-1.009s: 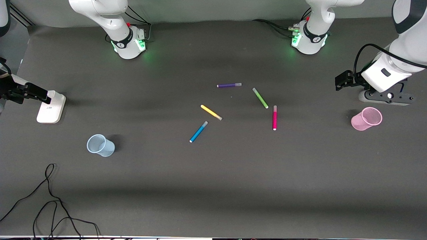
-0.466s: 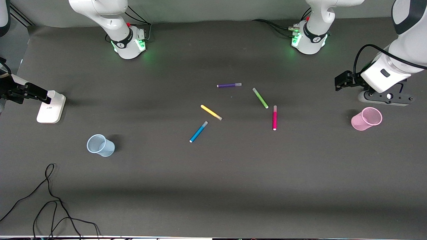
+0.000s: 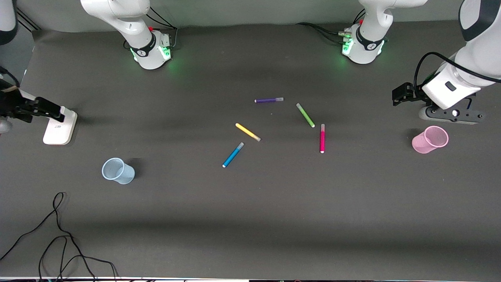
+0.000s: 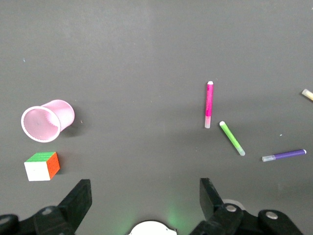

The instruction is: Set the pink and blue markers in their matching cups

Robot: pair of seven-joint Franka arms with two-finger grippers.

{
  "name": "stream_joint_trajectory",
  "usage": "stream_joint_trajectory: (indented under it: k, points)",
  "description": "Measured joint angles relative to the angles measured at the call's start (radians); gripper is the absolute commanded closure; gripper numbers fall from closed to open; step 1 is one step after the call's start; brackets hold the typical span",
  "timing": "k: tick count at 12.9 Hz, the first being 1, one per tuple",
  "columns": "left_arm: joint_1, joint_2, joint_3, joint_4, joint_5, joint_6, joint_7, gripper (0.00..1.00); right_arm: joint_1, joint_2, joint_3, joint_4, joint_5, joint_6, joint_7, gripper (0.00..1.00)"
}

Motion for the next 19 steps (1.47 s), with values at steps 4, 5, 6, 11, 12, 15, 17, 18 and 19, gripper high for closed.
stream_joint_trajectory:
  k: [4,5,6,11,12,15,17,18,19]
  points:
    - [-0.001,0.002,-0.003,-0.039,-0.001,-0.009,0.0,0.02,0.096,0.016,0.004,-0.002,0.006,0.0,0.153,0.0]
    - [-0.002,0.003,-0.005,-0.059,-0.003,-0.004,0.0,0.02,0.127,0.021,0.005,-0.002,0.009,0.0,0.213,0.0]
    - [-0.003,0.004,-0.009,-0.088,-0.012,0.018,0.0,0.02,0.158,0.028,0.005,-0.002,0.018,0.002,0.277,0.0]
    - [-0.059,0.019,-0.026,-0.297,-0.081,0.287,-0.054,0.02,0.314,0.081,0.007,-0.002,0.06,0.063,0.609,0.0]
    - [-0.087,0.023,-0.028,-0.34,-0.081,0.349,-0.089,0.03,0.352,0.096,0.007,-0.002,0.061,0.083,0.686,0.0]
    - [-0.199,0.072,-0.033,-0.445,-0.083,0.512,-0.197,0.04,0.461,0.146,0.008,0.0,0.085,0.159,0.939,0.0]
    - [-0.241,0.149,-0.035,-0.46,-0.083,0.594,-0.217,0.07,0.522,0.189,0.009,0.021,0.091,0.193,1.073,0.0]
    - [-0.251,0.192,-0.035,-0.46,-0.083,0.63,-0.218,0.07,0.548,0.215,0.009,0.045,0.094,0.197,1.126,0.0]
    - [-0.255,0.236,-0.035,-0.46,-0.083,0.662,-0.218,0.07,0.573,0.245,0.009,0.072,0.098,0.204,1.181,0.0]
